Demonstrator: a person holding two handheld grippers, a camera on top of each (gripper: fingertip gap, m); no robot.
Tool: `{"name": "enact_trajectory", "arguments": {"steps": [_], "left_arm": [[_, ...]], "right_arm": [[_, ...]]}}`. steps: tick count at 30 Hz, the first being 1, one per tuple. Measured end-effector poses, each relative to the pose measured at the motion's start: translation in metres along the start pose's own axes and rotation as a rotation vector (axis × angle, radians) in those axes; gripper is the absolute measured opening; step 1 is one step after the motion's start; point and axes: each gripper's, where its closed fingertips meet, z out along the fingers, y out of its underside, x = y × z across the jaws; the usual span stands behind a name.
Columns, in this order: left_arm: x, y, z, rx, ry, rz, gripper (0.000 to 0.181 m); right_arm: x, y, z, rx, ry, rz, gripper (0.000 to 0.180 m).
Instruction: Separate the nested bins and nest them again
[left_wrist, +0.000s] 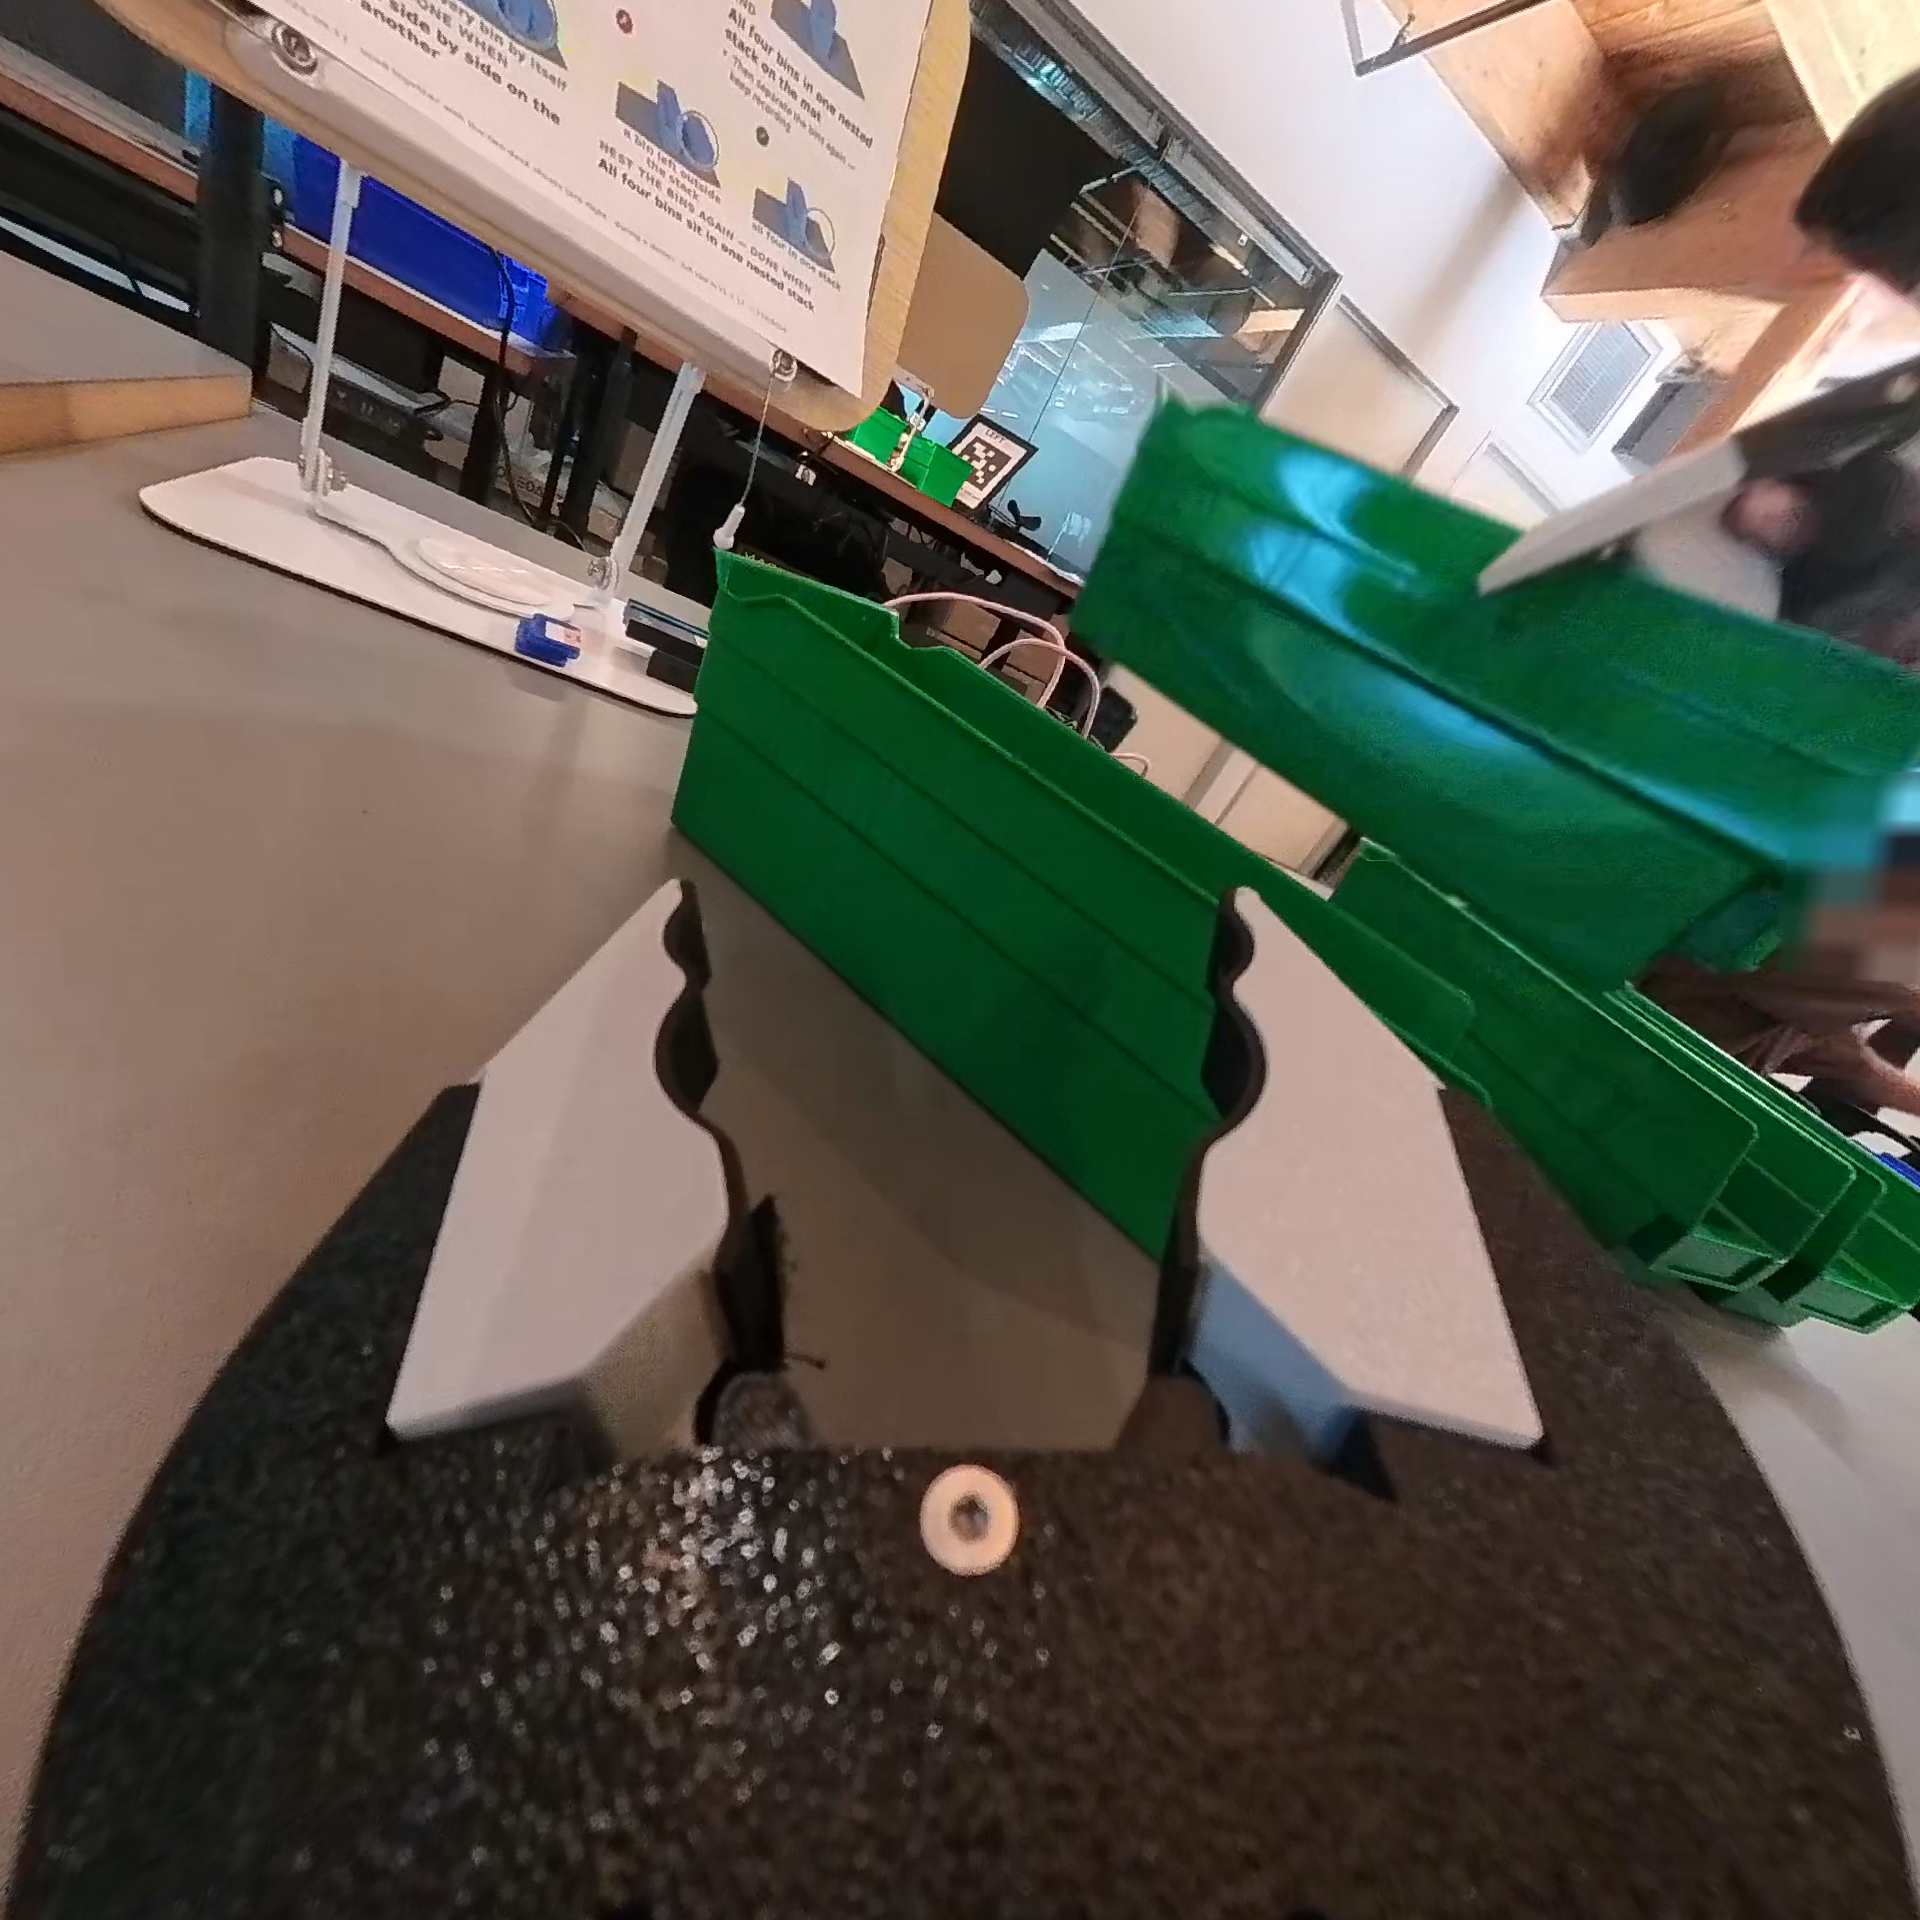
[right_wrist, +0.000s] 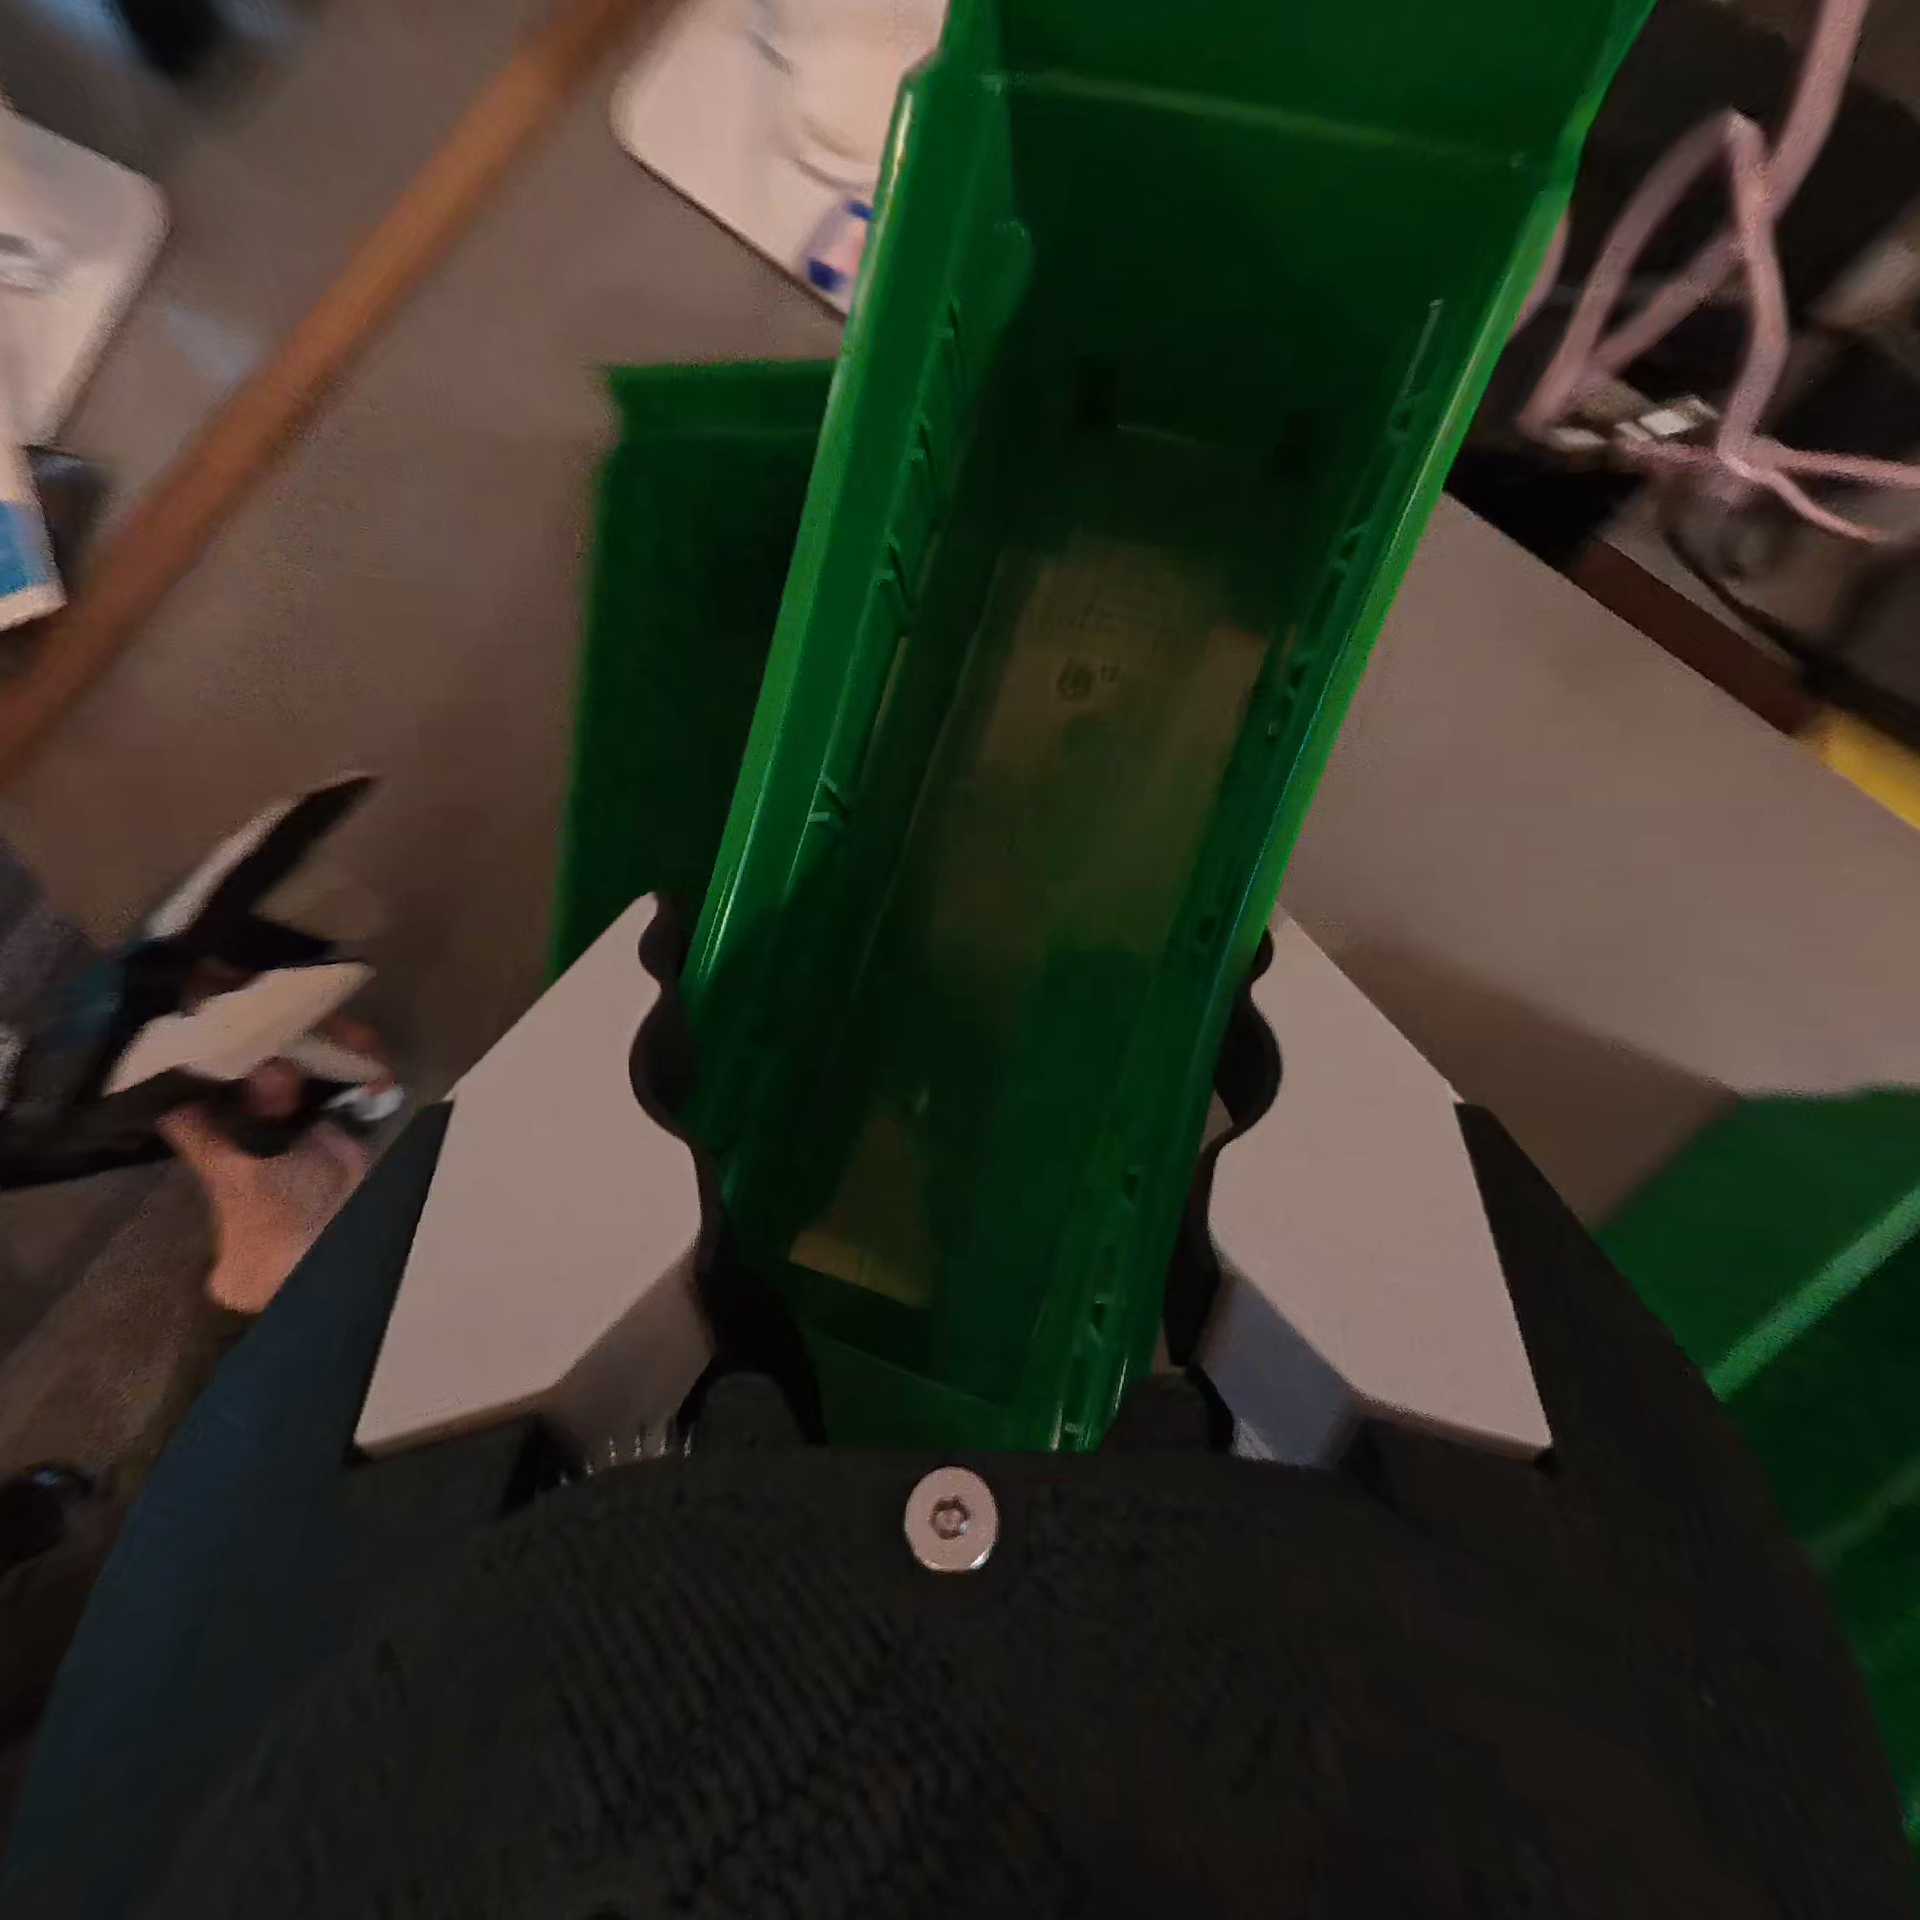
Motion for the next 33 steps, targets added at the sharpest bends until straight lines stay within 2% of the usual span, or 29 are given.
{"name": "enact_trajectory", "arguments": {"steps": [4, 8, 20, 33], "left_arm": [[0.001, 0.000, 0.000, 0.002, 0.004, -0.001, 0.095], [0.001, 0.000, 0.000, 0.003, 0.006, -0.003, 0.095], [-0.001, -0.001, 0.000, 0.007, 0.003, -0.009, 0.096], [0.000, -0.001, -0.001, 0.008, 0.005, -0.009, 0.096]], "right_arm": [[-0.064, -0.012, 0.009, 0.008, -0.119, -0.081, 0.104], [-0.087, -0.015, 0.029, -0.008, -0.081, -0.148, 0.105], [-0.108, -0.001, 0.073, -0.046, -0.149, -0.184, 0.105], [-0.095, 0.030, 0.119, -0.069, -0.128, -0.197, 0.106]]}}
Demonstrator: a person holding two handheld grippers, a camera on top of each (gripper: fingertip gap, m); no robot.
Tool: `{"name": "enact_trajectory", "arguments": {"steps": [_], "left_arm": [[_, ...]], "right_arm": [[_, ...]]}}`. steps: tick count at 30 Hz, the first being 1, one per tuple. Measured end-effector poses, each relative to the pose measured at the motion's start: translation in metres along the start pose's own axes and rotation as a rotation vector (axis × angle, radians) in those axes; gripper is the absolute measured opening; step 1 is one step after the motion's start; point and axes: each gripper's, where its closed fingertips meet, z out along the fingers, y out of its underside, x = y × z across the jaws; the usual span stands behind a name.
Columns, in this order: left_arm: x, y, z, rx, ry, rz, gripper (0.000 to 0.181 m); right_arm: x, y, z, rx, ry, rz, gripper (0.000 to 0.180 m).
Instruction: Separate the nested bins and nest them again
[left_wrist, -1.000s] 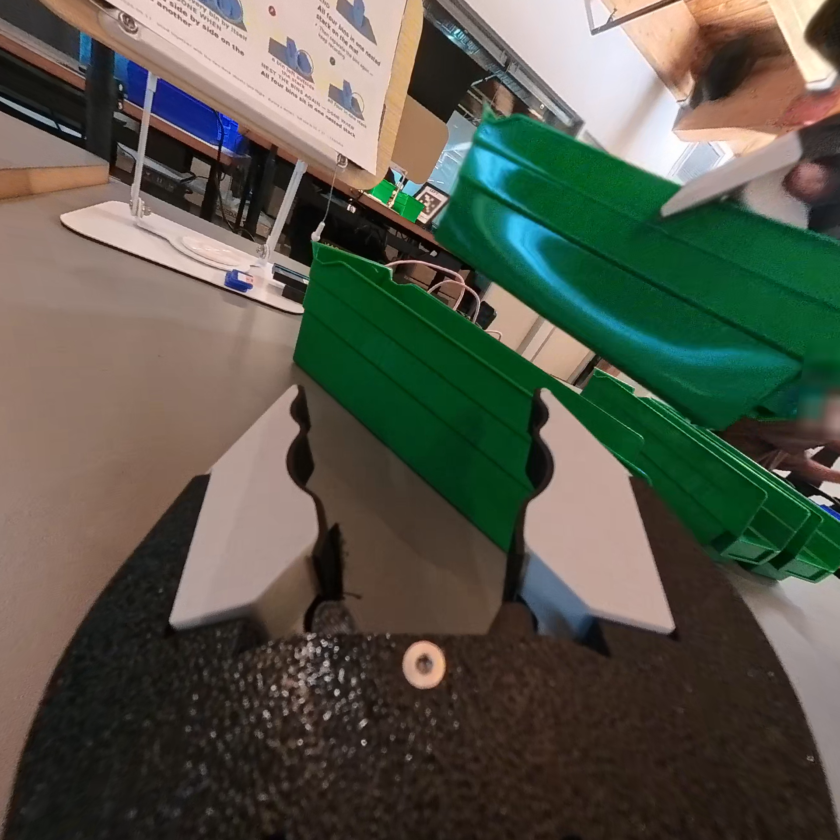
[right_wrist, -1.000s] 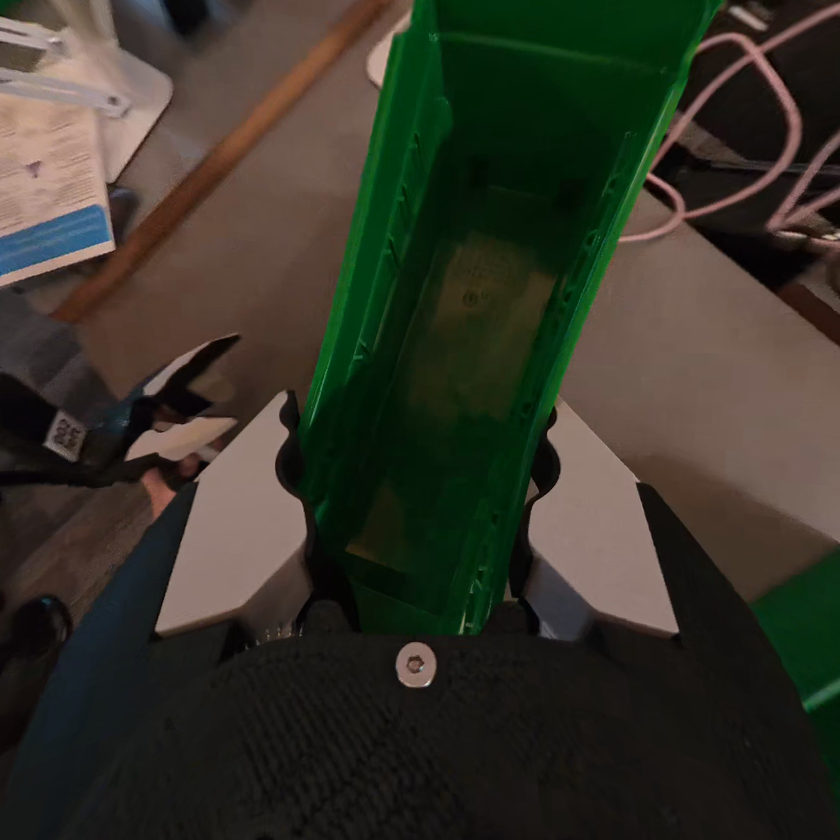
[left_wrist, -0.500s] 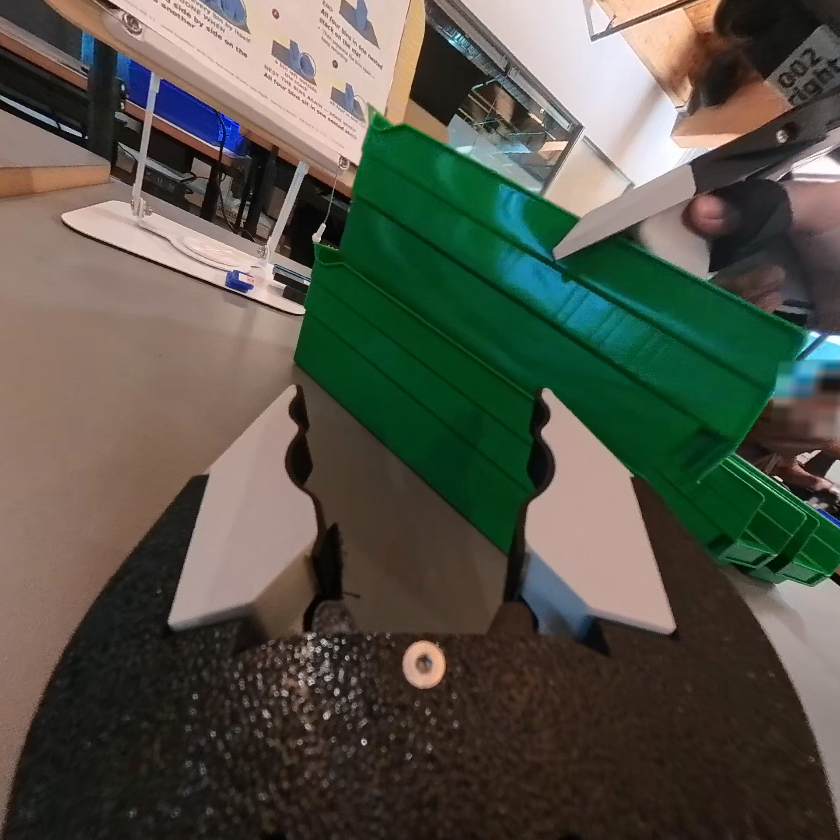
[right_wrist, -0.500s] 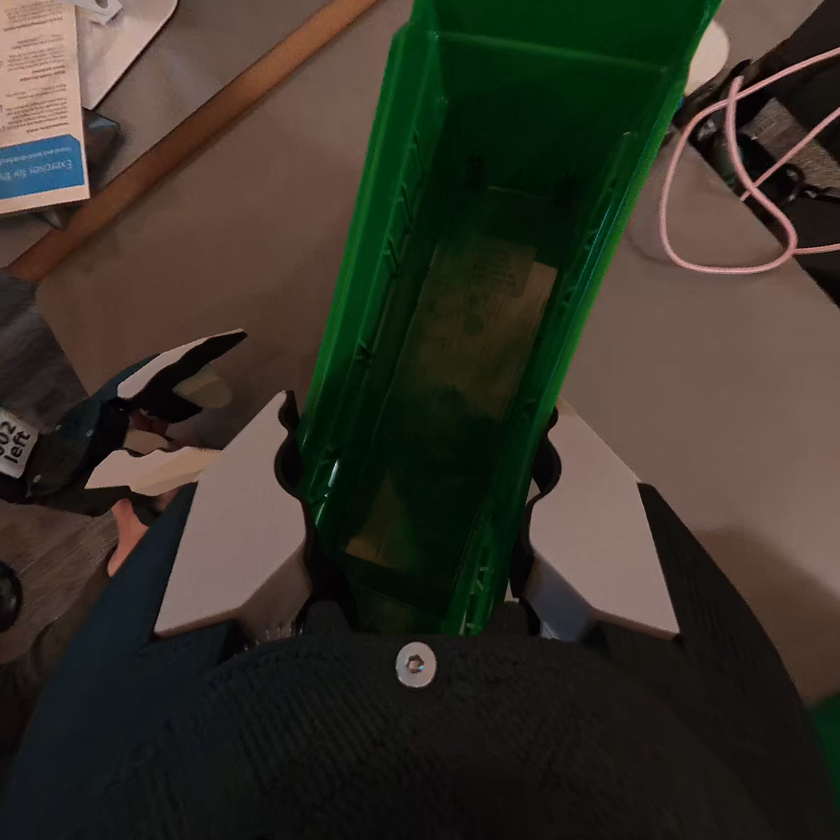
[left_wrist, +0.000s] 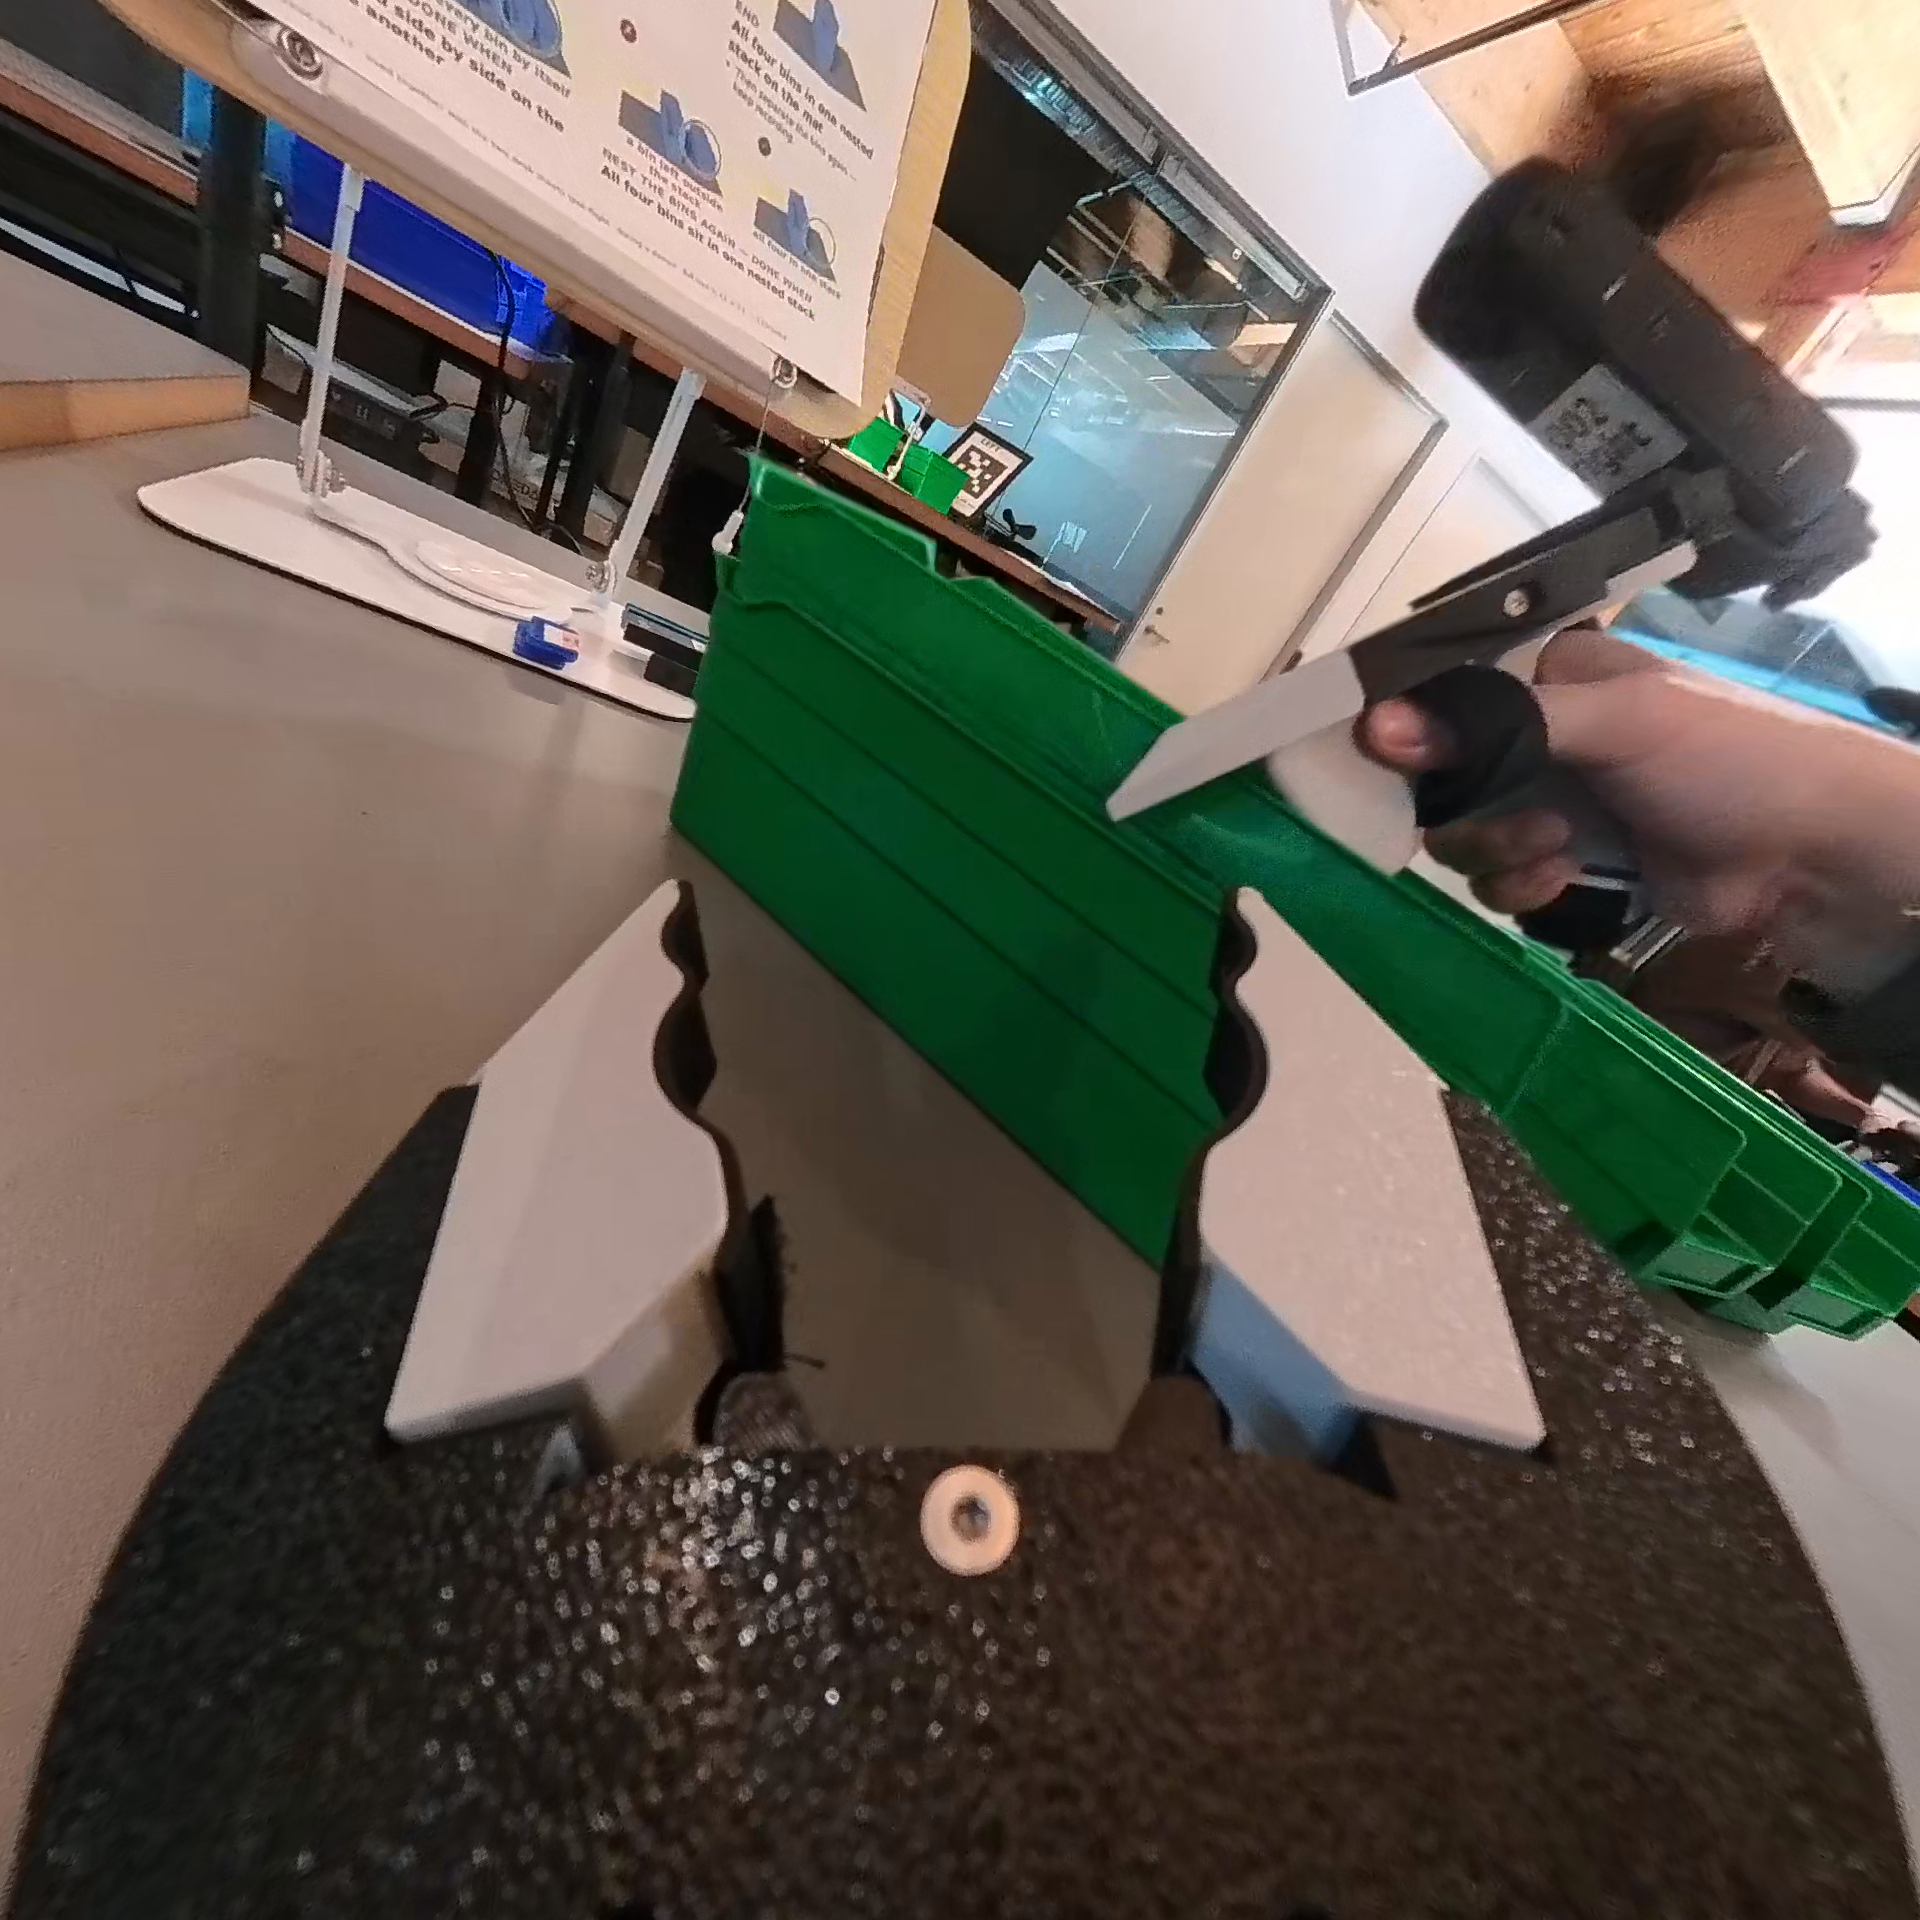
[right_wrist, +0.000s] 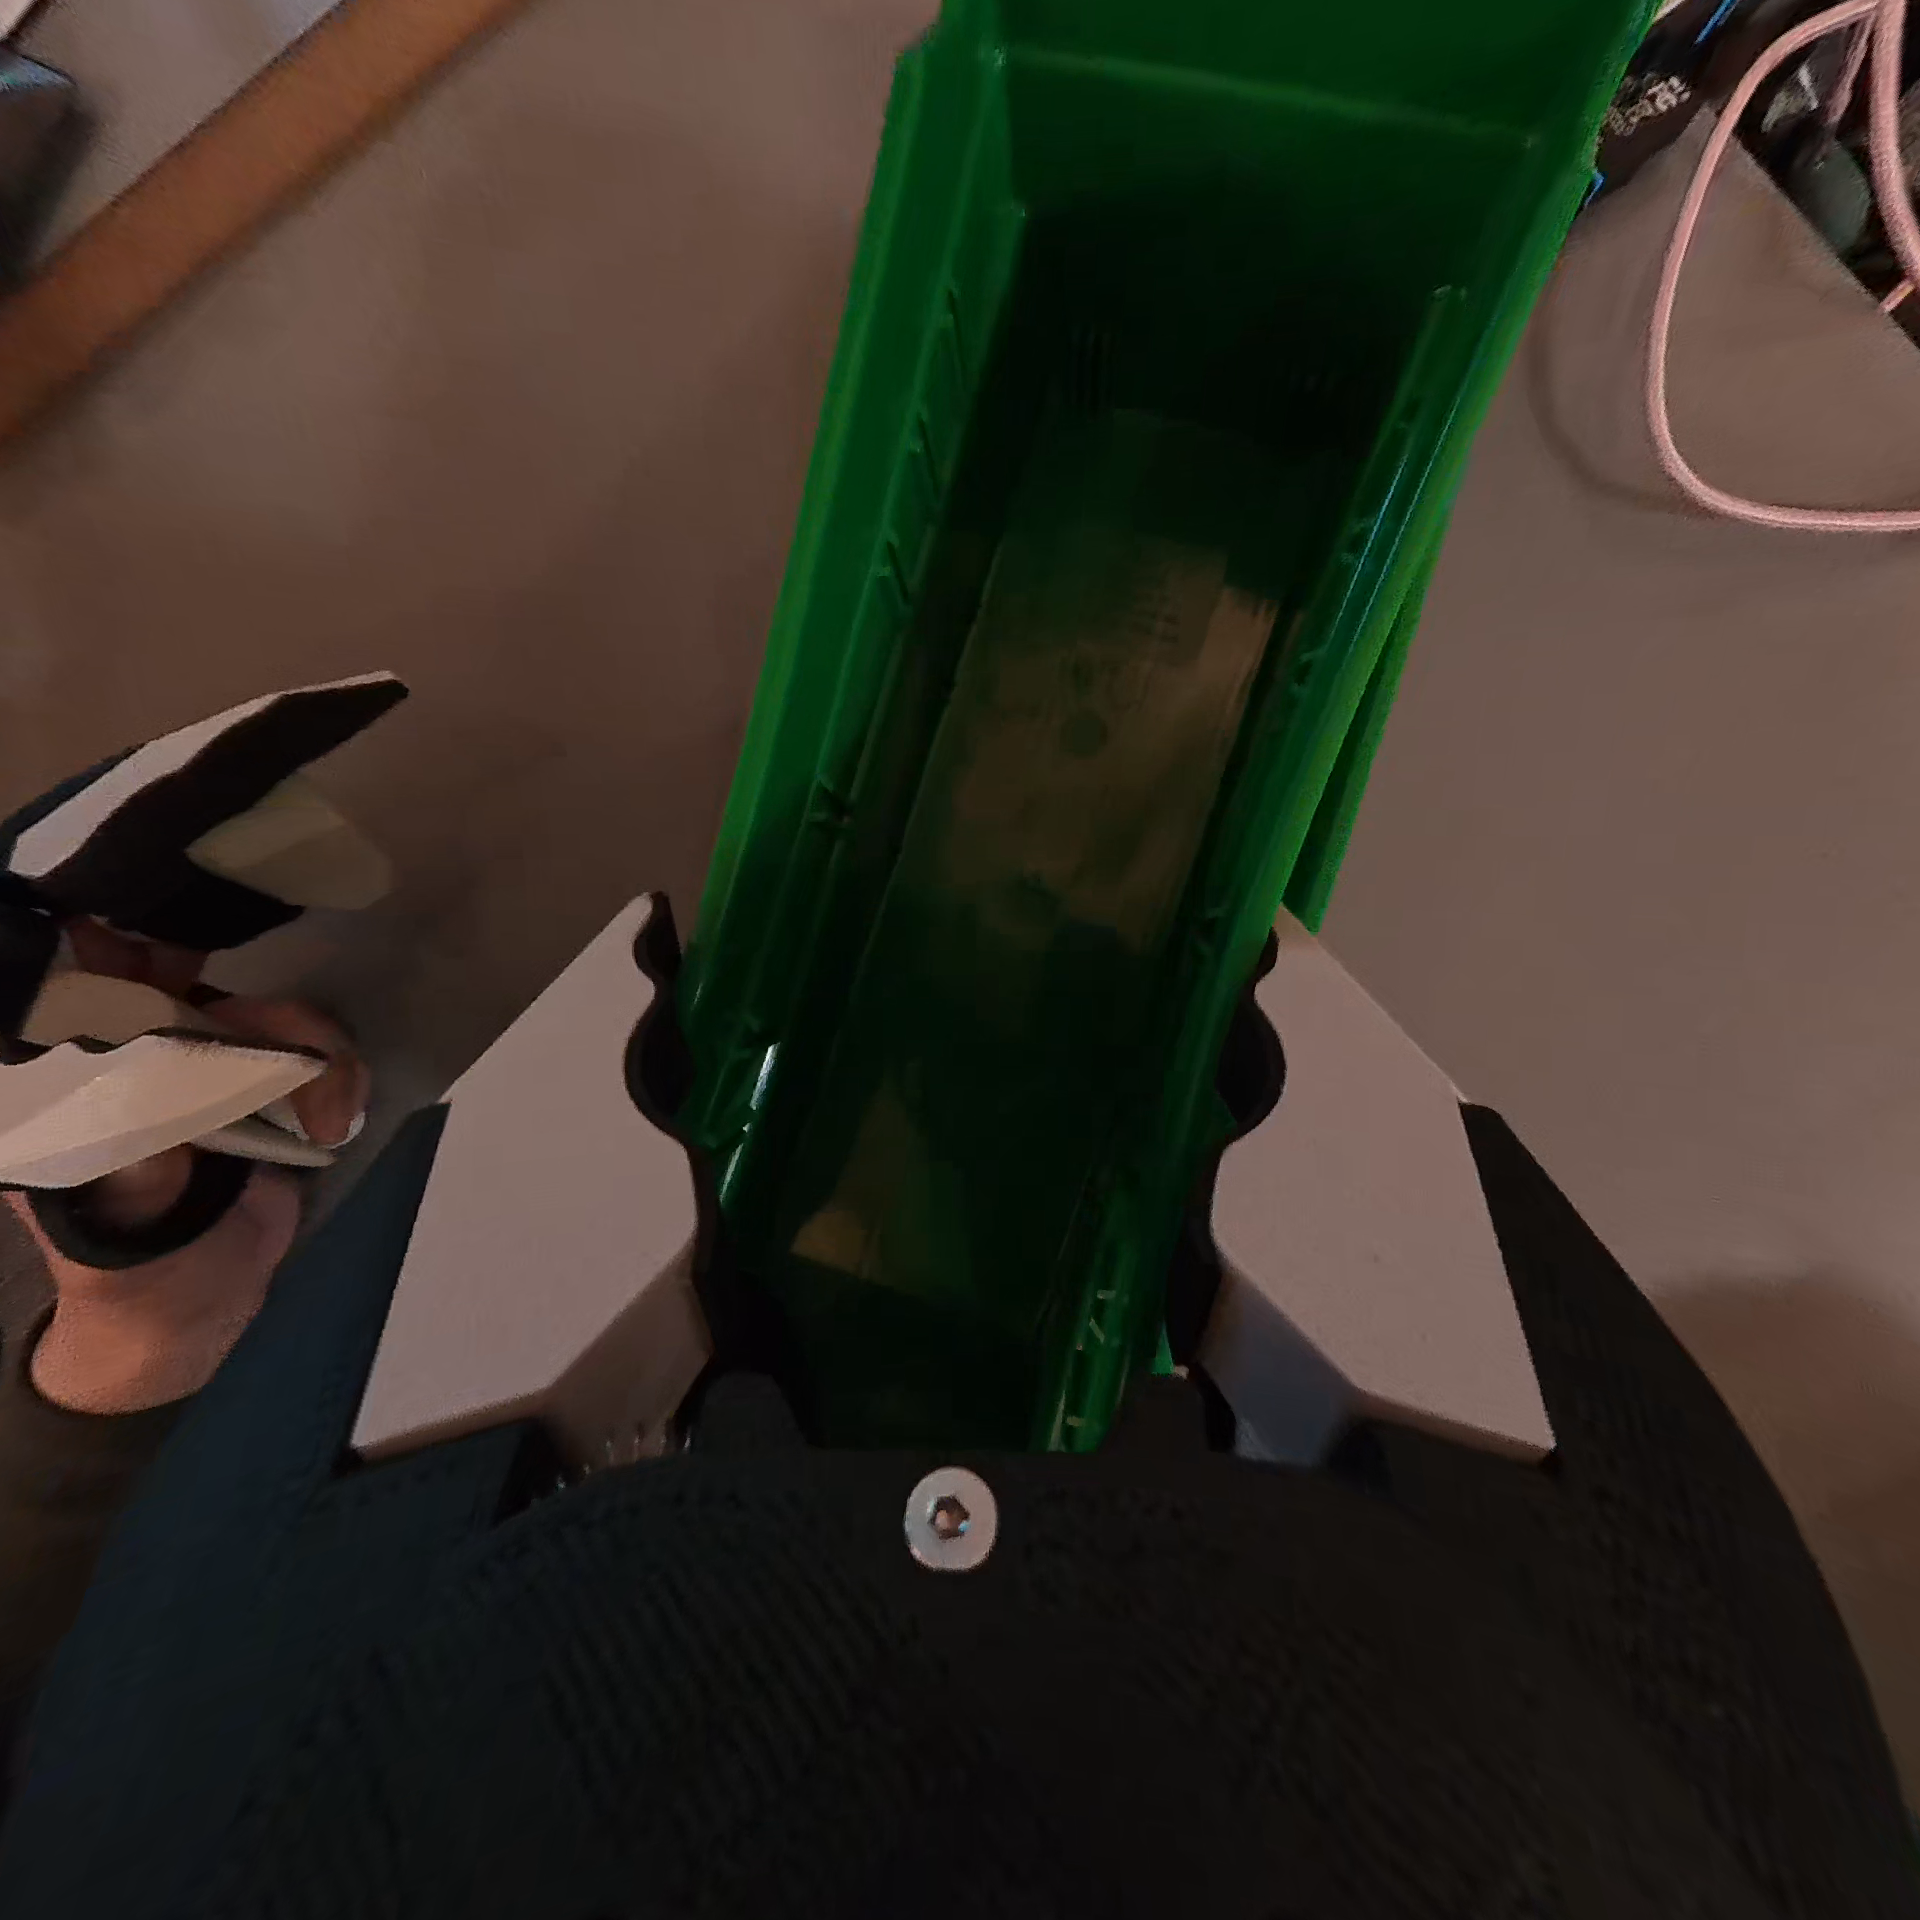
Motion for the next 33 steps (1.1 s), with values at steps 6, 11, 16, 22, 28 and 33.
{"name": "enact_trajectory", "arguments": {"steps": [6, 11, 16, 22, 28, 33], "left_arm": [[0.000, 0.000, 0.000, 0.000, 0.003, 0.000, 0.096], [0.001, 0.000, 0.000, 0.000, 0.006, 0.002, 0.096], [0.001, 0.001, 0.000, -0.003, 0.004, 0.003, 0.096], [0.001, 0.000, 0.000, 0.001, 0.001, 0.003, 0.096], [0.000, 0.000, 0.000, 0.000, -0.002, 0.004, 0.096], [0.001, 0.000, 0.000, 0.003, 0.000, 0.004, 0.096]], "right_arm": [[-0.002, -0.001, 0.004, 0.030, 0.021, 0.010, 0.125], [-0.027, -0.019, -0.035, 0.161, -0.167, 0.083, 0.157], [0.019, -0.009, -0.097, 0.214, -0.047, 0.059, 0.157], [0.163, 0.084, -0.166, 0.022, 0.296, 0.270, 0.150], [0.242, 0.196, -0.180, -0.163, 0.390, 0.556, 0.156], [0.255, 0.231, -0.168, -0.224, 0.381, 0.619, 0.146]]}}
